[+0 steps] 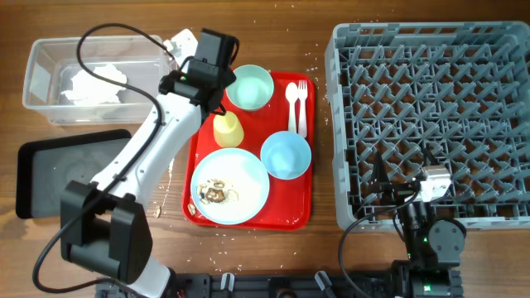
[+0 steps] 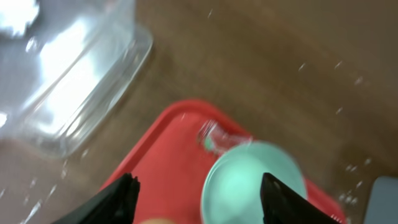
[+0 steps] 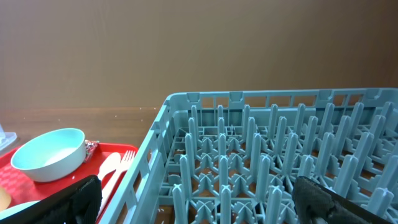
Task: Sort waste into correct bins and load items into the dishwasher rack
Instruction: 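Set the yellow cup down on the red tray with the left gripper, then grasp the red candy wrapper with the left gripper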
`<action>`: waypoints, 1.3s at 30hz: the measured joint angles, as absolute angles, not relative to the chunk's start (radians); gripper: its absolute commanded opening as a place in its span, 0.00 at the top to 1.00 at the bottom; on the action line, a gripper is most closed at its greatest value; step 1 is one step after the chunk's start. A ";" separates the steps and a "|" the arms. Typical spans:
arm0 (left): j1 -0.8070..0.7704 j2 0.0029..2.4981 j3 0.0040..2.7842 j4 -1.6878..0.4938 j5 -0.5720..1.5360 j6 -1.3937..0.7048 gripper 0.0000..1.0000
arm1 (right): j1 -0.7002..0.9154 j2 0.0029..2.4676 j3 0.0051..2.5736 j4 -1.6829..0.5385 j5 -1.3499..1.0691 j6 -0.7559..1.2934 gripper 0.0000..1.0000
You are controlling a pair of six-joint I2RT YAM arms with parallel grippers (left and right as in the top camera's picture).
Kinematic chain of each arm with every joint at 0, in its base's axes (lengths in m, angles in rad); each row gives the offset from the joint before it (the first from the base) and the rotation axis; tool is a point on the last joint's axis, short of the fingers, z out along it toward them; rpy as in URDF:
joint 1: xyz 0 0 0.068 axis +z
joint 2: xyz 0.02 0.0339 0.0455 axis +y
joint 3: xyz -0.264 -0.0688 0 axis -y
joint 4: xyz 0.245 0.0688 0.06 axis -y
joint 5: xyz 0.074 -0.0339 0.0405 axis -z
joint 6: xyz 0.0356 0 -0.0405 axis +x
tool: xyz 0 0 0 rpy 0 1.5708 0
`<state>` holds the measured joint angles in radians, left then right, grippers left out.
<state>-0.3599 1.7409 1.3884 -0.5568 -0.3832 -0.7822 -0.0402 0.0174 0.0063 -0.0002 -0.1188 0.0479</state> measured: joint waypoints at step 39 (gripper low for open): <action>-0.345 2.186 1.468 -0.263 -0.032 -0.453 0.96 | -0.040 0.019 0.006 0.001 -0.119 0.048 0.00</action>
<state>-0.3450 2.1864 1.4677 -0.2634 -0.0319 -0.4534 -0.0402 0.0185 0.0063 0.0006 -0.1188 0.0479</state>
